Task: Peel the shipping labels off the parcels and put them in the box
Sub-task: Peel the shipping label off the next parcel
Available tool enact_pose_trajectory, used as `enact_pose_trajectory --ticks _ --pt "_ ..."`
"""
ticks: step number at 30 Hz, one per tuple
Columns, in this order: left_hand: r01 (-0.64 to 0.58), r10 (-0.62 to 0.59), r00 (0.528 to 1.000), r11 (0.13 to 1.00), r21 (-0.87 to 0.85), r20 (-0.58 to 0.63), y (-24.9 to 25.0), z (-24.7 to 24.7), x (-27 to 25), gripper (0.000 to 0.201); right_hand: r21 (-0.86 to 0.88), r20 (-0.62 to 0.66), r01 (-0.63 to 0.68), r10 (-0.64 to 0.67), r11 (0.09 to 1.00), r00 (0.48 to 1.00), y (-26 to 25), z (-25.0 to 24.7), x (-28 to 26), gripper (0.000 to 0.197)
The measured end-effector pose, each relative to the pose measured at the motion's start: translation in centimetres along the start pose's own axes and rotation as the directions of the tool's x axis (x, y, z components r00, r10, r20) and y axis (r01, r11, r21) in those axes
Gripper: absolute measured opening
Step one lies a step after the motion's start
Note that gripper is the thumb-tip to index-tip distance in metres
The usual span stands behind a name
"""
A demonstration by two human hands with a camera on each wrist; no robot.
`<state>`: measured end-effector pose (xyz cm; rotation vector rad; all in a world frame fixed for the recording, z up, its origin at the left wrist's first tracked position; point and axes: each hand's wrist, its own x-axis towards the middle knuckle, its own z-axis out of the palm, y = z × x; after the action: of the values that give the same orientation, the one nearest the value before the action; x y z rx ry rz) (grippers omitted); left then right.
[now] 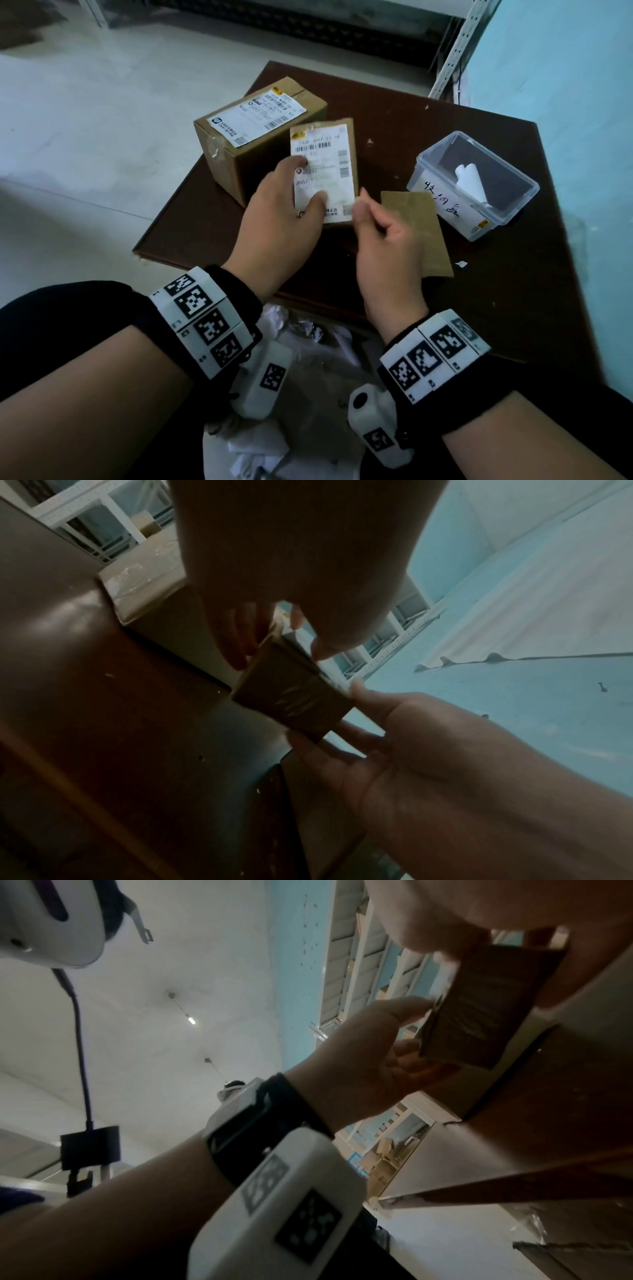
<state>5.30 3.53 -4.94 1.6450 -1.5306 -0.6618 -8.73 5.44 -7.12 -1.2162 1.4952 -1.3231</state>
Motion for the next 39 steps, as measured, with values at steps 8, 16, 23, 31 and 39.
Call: enact_pose_trajectory --ticks 8,16,23,31,39 --pt "-0.076 0.059 0.997 0.932 -0.354 -0.057 1.3 2.3 -0.3 0.048 0.099 -0.012 0.198 -0.197 0.975 0.980 -2.1 -2.6 -0.6 0.037" --pt "-0.051 0.089 0.995 0.860 -0.507 0.051 3.6 4.8 -0.8 0.057 0.168 0.019 0.141 -0.146 0.976 0.989 -1.2 -5.6 0.7 0.056" --pt "-0.025 0.080 0.994 0.841 -0.541 0.080 4.3 6.6 -0.5 0.076 0.180 -0.002 0.100 -0.101 0.979 0.995 -0.1 -7.3 1.1 0.062" --pt "-0.229 0.218 0.973 0.896 -0.380 -0.071 4.6 7.6 -1.7 0.029 0.173 -0.057 0.116 -0.107 0.978 0.993 0.6 -7.5 1.0 0.058" --pt "-0.308 0.317 0.948 0.917 -0.252 -0.006 5.0 8.6 -1.8 0.036 0.178 -0.124 0.086 -0.064 0.980 0.990 0.3 -8.1 0.6 0.050"
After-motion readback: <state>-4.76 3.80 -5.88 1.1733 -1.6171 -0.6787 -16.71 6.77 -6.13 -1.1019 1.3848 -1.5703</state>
